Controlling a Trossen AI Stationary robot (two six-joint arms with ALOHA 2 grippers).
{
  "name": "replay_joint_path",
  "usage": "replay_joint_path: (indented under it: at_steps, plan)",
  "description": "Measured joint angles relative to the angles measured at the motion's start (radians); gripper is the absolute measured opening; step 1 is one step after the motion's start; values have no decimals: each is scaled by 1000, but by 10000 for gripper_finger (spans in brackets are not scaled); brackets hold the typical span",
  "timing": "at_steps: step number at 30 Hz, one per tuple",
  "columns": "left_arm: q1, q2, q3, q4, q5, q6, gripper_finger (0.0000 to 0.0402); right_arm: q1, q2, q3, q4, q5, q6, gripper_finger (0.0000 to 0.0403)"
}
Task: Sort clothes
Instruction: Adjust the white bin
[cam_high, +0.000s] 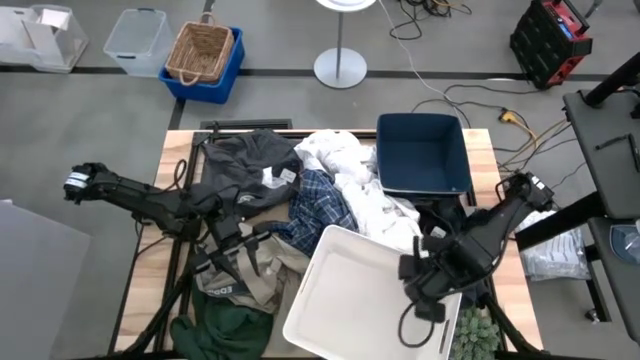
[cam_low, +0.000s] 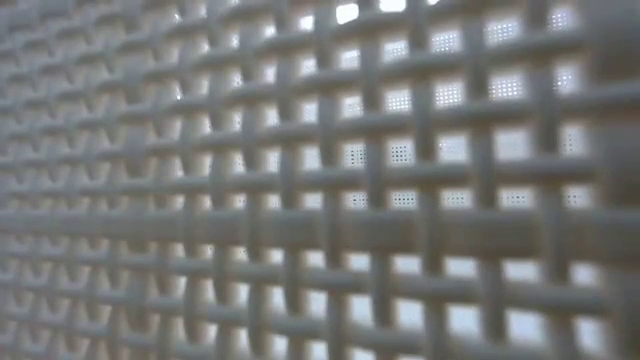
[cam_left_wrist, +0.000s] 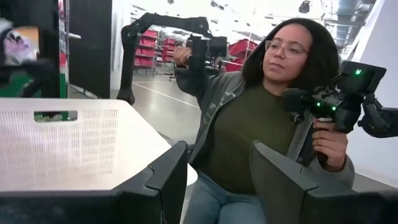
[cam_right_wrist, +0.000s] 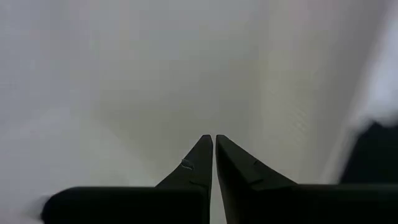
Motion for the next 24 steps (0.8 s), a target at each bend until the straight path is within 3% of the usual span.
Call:
replay_joint_path:
  at_steps: [3,17,24]
  plan:
    - [0,0,8,3,0,4,153,2,-31,-44,-68,22,32,13]
    - [0,0,10,0,0,4,153,-61,-241,-196,-62,145,-100,13]
    - [0,1,10,0,0,3,153,-107,-294,-207,-66,161,-172,13]
